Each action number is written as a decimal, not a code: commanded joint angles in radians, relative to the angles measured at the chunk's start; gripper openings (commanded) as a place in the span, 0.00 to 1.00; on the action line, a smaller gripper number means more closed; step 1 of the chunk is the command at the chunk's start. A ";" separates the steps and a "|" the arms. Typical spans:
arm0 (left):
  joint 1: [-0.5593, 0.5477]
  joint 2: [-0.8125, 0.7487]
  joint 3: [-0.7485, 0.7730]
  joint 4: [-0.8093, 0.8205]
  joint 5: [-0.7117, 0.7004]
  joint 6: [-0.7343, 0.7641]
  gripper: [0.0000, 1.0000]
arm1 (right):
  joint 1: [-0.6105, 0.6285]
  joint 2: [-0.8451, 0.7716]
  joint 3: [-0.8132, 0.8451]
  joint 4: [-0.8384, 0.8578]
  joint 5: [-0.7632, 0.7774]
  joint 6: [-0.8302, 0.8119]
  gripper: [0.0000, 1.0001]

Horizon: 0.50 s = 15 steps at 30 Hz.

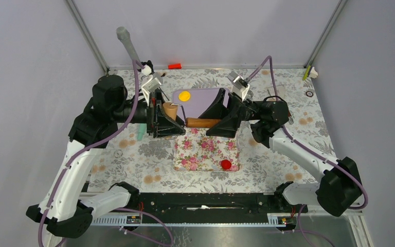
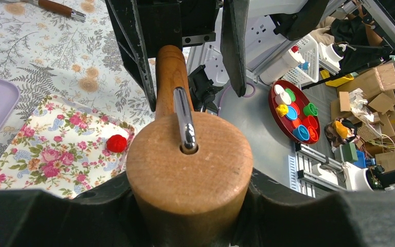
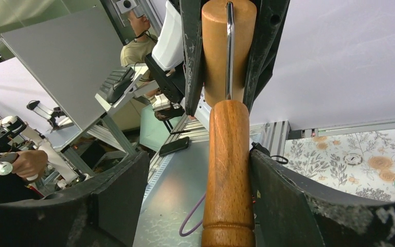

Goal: Roll out the dumpling wrappers from the dough
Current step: Pick up the rolling pin from the center of the board.

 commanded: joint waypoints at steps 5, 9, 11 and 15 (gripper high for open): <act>0.008 -0.042 -0.021 0.145 0.015 -0.060 0.00 | 0.012 0.020 0.046 0.141 0.002 0.059 0.69; 0.008 -0.046 -0.039 0.167 0.013 -0.078 0.00 | 0.013 0.056 0.055 0.244 0.003 0.140 0.63; 0.008 -0.048 -0.042 0.169 0.004 -0.081 0.00 | 0.015 0.063 0.056 0.258 0.004 0.150 0.64; 0.014 -0.051 -0.040 0.193 -0.063 -0.116 0.00 | 0.015 0.059 0.040 0.262 0.010 0.139 0.72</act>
